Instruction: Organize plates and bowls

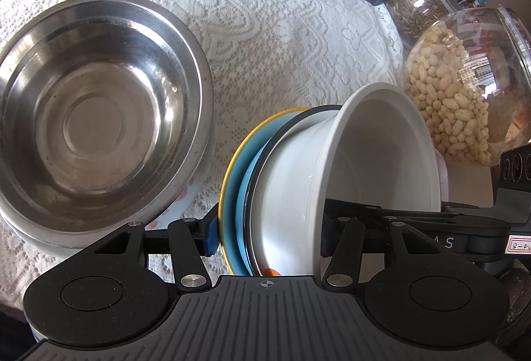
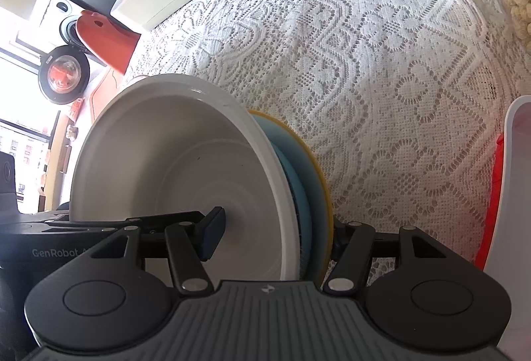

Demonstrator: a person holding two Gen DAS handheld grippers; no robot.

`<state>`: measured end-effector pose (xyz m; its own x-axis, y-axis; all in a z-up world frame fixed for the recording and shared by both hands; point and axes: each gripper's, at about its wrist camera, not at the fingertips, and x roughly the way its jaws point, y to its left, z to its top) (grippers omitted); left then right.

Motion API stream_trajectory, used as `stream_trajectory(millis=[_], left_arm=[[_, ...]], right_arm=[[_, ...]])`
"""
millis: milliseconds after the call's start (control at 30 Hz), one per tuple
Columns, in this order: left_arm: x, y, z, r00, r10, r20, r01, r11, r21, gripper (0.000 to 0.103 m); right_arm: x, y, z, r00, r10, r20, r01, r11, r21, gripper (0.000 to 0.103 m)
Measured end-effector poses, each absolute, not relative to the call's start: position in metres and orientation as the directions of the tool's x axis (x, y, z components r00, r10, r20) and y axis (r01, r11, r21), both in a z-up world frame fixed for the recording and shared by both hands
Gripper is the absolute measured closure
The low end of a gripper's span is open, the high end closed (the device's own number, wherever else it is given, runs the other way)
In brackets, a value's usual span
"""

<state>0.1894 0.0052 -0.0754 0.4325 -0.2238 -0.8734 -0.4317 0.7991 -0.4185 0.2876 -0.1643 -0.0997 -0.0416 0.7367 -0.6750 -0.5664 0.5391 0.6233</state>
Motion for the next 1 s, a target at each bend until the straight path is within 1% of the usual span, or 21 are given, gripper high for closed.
stream_trajectory(millis=[500, 733, 1000], left_arm=[[0.19, 0.004, -0.074, 0.438, -0.225, -0.871, -0.42, 0.805, -0.419, 0.046], [0.2, 0.006, -0.078, 0.448, -0.255, -0.857, -0.416, 0.789, -0.452, 0.046], [0.205, 0.003, -0.077, 0.447, -0.253, -0.858, -0.405, 0.797, -0.447, 0.046]], right_arm=[[0.289, -0.165, -0.099, -0.037, 0.735, -0.677, -0.558, 0.546, 0.624, 0.042], [0.296, -0.168, -0.094, 0.001, 0.737, -0.676, -0.557, 0.562, 0.611, 0.042], [0.298, -0.172, -0.098, -0.009, 0.74, -0.672, -0.559, 0.554, 0.618, 0.04]])
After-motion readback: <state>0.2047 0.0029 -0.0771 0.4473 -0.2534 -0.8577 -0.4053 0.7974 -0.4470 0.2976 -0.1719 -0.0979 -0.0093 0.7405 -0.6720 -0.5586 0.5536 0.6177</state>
